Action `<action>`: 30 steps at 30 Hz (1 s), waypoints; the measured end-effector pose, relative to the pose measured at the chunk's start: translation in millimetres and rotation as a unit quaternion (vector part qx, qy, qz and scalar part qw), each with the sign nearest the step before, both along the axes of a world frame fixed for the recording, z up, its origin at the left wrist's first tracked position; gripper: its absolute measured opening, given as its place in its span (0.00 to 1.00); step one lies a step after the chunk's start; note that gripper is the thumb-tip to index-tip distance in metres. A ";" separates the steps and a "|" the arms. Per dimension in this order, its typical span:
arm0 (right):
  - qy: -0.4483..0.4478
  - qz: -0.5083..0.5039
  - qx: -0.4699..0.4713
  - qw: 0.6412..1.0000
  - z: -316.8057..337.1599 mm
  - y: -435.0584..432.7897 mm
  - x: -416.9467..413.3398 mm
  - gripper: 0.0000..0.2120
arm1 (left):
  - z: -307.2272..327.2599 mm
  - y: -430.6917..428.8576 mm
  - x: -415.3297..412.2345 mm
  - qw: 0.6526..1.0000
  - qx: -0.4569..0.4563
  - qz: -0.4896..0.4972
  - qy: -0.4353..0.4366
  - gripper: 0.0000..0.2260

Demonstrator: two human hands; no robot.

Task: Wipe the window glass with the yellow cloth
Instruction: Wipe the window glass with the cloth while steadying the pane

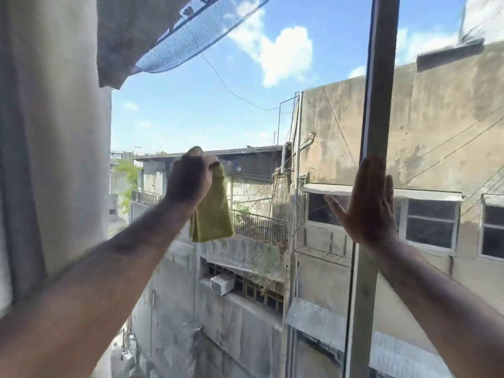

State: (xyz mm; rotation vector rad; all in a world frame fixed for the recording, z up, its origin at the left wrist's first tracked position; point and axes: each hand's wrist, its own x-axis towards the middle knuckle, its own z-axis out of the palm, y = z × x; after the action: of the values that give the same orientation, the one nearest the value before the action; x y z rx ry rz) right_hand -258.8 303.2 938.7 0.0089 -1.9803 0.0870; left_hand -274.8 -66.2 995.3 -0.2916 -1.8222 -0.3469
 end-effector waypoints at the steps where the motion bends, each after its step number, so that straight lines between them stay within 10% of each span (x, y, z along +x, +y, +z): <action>1: 0.015 -0.005 0.004 1.000 -1.9 0.0 -5.7 0.54 | 0.3 1.3 -5.1 1.000 0.002 -0.002 0.014 0.07; 8: 0.135 -0.044 0.011 0.990 -11.0 2.8 -32.2 0.47 | -35.9 12.3 -38.7 0.993 0.060 -0.089 0.057 0.16; 13: 0.180 -0.061 0.027 0.981 -14.5 9.8 -49.6 0.44 | -123.4 11.0 -72.9 0.994 -0.058 -0.044 0.082 0.26; 22: 0.204 -0.049 0.038 0.977 -15.6 17.1 -57.8 0.40 | -80.7 56.1 -91.0 0.982 0.150 -0.031 0.109 0.27; 27: 0.199 -0.048 0.041 0.978 -16.4 18.7 -57.5 0.39 | -93.9 77.1 -88.6 0.973 -0.192 -0.034 0.123 0.26; 30: 0.200 -0.047 0.034 0.978 -17.0 17.4 -56.8 0.40 | -91.1 35.6 -85.8 0.978 -0.163 -0.020 0.126 0.24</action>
State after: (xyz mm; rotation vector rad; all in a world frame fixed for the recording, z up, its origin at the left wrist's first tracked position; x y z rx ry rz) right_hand -315.6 320.7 921.8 -0.0201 -1.5766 -0.0427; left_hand -360.6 -30.6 904.1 -0.5756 -1.6181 -0.0314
